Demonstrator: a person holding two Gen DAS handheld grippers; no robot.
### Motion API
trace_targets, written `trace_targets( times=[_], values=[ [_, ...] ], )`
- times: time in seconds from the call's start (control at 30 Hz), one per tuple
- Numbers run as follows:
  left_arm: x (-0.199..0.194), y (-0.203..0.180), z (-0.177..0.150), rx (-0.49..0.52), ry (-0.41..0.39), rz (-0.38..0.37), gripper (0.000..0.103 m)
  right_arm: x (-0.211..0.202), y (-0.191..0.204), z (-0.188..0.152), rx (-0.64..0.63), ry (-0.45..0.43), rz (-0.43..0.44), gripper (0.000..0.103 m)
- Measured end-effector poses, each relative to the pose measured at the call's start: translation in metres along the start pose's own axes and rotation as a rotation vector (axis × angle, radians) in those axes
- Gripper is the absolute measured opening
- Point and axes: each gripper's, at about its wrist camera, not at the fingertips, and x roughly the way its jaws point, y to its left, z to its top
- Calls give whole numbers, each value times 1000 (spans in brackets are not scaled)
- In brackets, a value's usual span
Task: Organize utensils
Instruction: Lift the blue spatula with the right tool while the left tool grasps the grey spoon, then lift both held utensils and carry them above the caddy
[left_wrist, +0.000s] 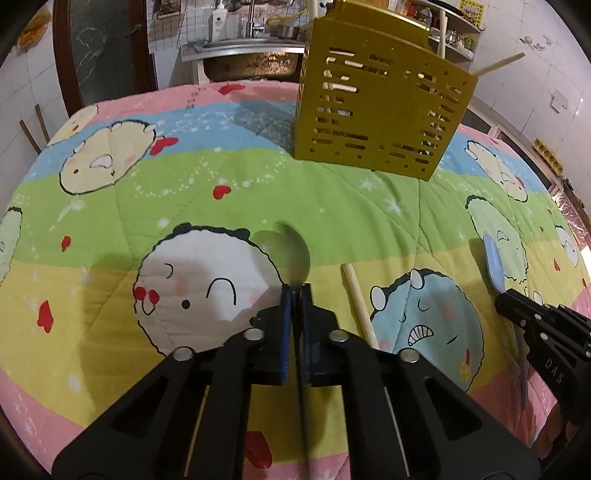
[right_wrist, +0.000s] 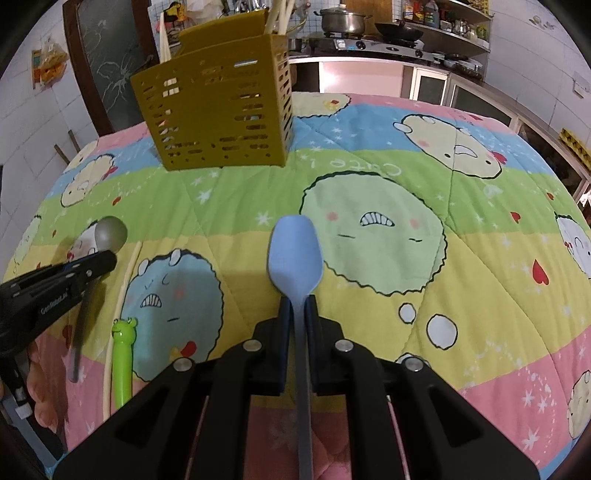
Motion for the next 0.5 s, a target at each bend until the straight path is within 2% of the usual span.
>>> trace_targets(
  times=[0.3, 0.5],
  values=[
    [-23, 4, 4, -21, -85, -19, 2, -14, -12, 7, 64, -92, 26, 9],
    [-51, 2, 5, -13, -189, -33, 2, -37, -13, 12, 88, -192, 74, 9]
  ],
)
